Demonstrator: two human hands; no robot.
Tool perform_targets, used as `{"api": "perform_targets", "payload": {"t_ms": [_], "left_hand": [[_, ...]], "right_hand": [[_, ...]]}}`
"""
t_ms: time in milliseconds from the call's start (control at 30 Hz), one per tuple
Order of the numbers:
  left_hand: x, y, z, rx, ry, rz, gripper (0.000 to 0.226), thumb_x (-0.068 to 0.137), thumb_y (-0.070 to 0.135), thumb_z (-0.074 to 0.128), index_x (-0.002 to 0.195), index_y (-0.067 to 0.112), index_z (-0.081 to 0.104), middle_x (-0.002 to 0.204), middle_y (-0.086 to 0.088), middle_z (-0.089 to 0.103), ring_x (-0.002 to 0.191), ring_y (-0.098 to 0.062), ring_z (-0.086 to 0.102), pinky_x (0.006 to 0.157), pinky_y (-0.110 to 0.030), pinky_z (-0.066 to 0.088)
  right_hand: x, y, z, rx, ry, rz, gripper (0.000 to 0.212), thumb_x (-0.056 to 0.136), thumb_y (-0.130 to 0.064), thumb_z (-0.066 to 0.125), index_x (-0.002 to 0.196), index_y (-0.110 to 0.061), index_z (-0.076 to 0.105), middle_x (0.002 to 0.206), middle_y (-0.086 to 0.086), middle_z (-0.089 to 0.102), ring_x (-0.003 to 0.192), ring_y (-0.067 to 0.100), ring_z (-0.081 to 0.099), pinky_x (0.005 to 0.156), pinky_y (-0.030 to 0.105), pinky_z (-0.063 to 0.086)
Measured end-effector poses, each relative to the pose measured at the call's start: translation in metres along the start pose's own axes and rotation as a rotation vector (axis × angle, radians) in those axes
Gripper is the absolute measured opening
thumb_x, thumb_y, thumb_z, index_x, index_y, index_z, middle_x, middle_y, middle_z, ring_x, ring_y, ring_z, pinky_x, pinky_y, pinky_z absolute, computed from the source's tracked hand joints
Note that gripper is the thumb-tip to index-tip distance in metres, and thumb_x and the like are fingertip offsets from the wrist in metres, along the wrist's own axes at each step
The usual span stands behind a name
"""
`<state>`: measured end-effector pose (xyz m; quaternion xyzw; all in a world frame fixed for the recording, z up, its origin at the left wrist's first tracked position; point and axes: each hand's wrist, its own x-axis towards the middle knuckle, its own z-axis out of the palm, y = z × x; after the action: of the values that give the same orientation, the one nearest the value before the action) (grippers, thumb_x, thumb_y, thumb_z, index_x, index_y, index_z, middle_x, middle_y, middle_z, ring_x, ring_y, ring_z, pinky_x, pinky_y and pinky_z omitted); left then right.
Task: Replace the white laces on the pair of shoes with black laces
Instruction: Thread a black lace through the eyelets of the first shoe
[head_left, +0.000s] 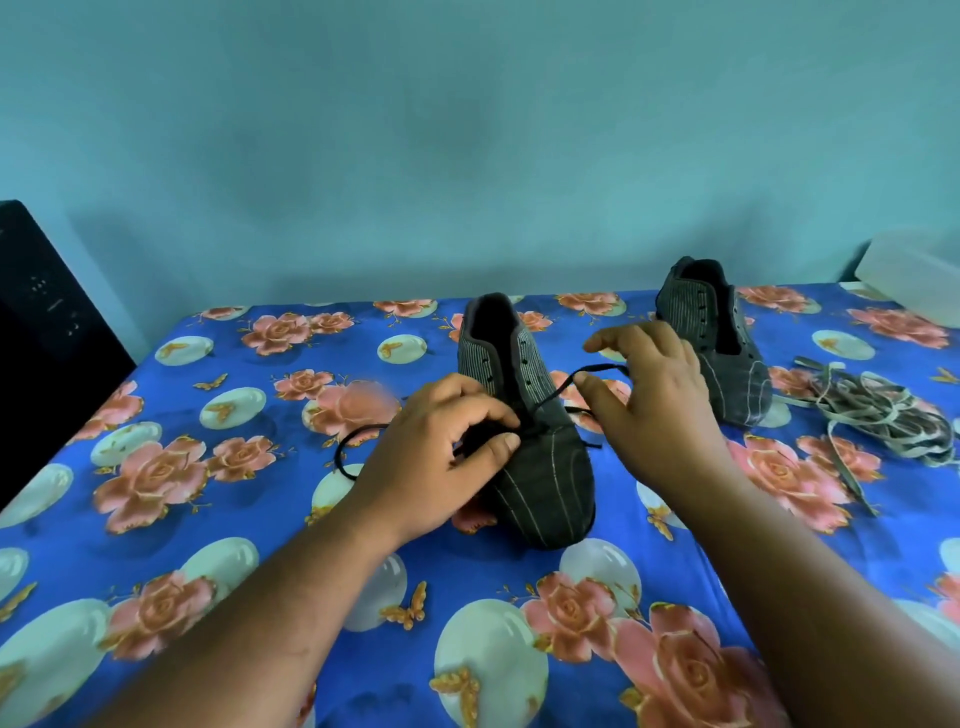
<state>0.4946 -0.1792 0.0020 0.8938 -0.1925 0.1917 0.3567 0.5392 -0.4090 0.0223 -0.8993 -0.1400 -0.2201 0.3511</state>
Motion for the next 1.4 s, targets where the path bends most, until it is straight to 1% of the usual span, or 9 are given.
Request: {"api": "perform_targets", "payload": {"t_ms": [67, 133, 267, 400, 600, 833, 933, 1100, 1400], "left_hand": [[0.0, 0.004, 0.003, 0.056, 0.033, 0.021, 0.026, 0.091, 0.047, 0.058, 0.101, 0.03, 0.074, 0.106, 0.018, 0.054, 0.108, -0.006, 0.053, 0.093, -0.021, 0.041], [0.001, 0.006, 0.006, 0.049, 0.071, 0.017, 0.026, 0.09, 0.045, 0.057, 0.097, 0.028, 0.074, 0.105, 0.018, 0.053, 0.108, -0.006, 0.052, 0.093, -0.019, 0.039], [0.003, 0.009, 0.01, -0.188, 0.049, -0.099, 0.011, 0.093, 0.034, 0.062, 0.089, 0.026, 0.069, 0.105, 0.012, 0.056, 0.109, -0.012, 0.057, 0.094, -0.032, 0.048], [0.004, 0.007, 0.012, -0.275, 0.006, -0.127, 0.011, 0.094, 0.037, 0.059, 0.086, 0.033, 0.065, 0.106, 0.012, 0.055, 0.111, -0.018, 0.056, 0.099, -0.04, 0.047], [0.004, 0.005, 0.012, -0.259, -0.008, -0.114, 0.02, 0.093, 0.052, 0.053, 0.09, 0.036, 0.065, 0.108, 0.016, 0.053, 0.114, -0.016, 0.055, 0.101, -0.04, 0.046], [0.004, 0.006, 0.011, -0.217, -0.007, -0.134, 0.011, 0.094, 0.042, 0.059, 0.086, 0.036, 0.064, 0.109, 0.014, 0.053, 0.114, -0.015, 0.055, 0.099, -0.036, 0.046], [0.004, 0.009, 0.01, -0.232, -0.004, -0.133, 0.01, 0.094, 0.04, 0.059, 0.085, 0.038, 0.063, 0.108, 0.015, 0.053, 0.112, -0.011, 0.055, 0.097, -0.028, 0.044], [0.004, 0.008, 0.009, -0.271, -0.002, -0.143, 0.011, 0.096, 0.034, 0.062, 0.087, 0.029, 0.067, 0.107, 0.012, 0.055, 0.109, -0.012, 0.056, 0.093, -0.025, 0.043], [0.005, 0.009, 0.008, -0.29, -0.017, -0.149, 0.017, 0.098, 0.022, 0.066, 0.087, 0.034, 0.066, 0.108, 0.011, 0.055, 0.108, -0.01, 0.057, 0.091, -0.02, 0.042]], "right_hand": [[0.001, 0.002, -0.001, -0.023, -0.02, -0.128, 0.021, 0.095, -0.036, 0.065, 0.115, -0.03, 0.065, 0.119, -0.007, 0.058, 0.116, 0.024, 0.048, 0.1, 0.045, 0.04], [0.001, 0.0, -0.004, 0.068, -0.091, -0.255, 0.014, 0.095, -0.04, 0.066, 0.107, -0.032, 0.069, 0.109, -0.012, 0.061, 0.111, 0.02, 0.051, 0.099, 0.045, 0.042], [0.003, 0.002, -0.004, 0.01, -0.238, -0.445, 0.024, 0.093, -0.053, 0.061, 0.102, -0.035, 0.075, 0.102, -0.014, 0.06, 0.102, 0.019, 0.052, 0.09, 0.045, 0.045], [0.002, 0.002, 0.003, 0.023, -0.255, -0.432, 0.024, 0.092, -0.055, 0.061, 0.103, -0.038, 0.074, 0.102, -0.015, 0.06, 0.099, 0.018, 0.054, 0.086, 0.046, 0.047], [0.004, 0.002, 0.005, 0.06, -0.287, -0.437, 0.019, 0.097, -0.049, 0.055, 0.097, -0.037, 0.07, 0.094, -0.018, 0.063, 0.093, 0.017, 0.057, 0.085, 0.045, 0.046], [0.005, 0.008, 0.007, 0.151, -0.317, -0.281, 0.024, 0.087, -0.064, 0.052, 0.093, -0.045, 0.065, 0.093, -0.021, 0.06, 0.099, 0.011, 0.057, 0.083, 0.053, 0.05], [0.006, 0.003, 0.0, 0.09, -0.276, -0.345, 0.029, 0.086, -0.06, 0.057, 0.091, -0.035, 0.072, 0.089, -0.018, 0.059, 0.092, 0.015, 0.056, 0.081, 0.045, 0.05], [0.008, 0.005, -0.003, -0.004, -0.307, -0.425, 0.022, 0.092, -0.043, 0.06, 0.094, -0.026, 0.074, 0.09, -0.009, 0.062, 0.085, 0.02, 0.058, 0.076, 0.045, 0.051], [0.003, 0.003, 0.003, -0.073, -0.323, -0.439, 0.028, 0.097, -0.046, 0.042, 0.102, -0.03, 0.065, 0.1, -0.011, 0.057, 0.095, 0.02, 0.057, 0.079, 0.049, 0.051]]}}
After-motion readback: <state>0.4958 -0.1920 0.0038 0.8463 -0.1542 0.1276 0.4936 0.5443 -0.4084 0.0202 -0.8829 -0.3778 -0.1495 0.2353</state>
